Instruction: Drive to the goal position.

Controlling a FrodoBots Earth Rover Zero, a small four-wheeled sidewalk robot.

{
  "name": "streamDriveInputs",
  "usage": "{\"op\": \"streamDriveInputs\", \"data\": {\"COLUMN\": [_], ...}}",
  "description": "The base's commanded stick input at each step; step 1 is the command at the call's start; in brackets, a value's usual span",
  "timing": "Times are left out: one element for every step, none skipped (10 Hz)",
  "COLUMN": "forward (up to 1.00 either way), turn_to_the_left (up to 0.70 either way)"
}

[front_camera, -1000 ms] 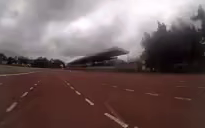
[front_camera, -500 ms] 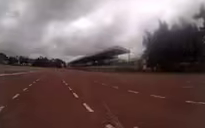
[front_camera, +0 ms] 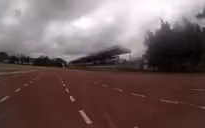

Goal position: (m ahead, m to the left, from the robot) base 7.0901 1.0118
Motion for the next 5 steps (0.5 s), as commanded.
{"op": "streamDriveInputs", "data": {"forward": [0.70,0.70,0.70,0.70,0.70], "turn_to_the_left": [0.00,0.00,0.00,0.00,0.00]}}
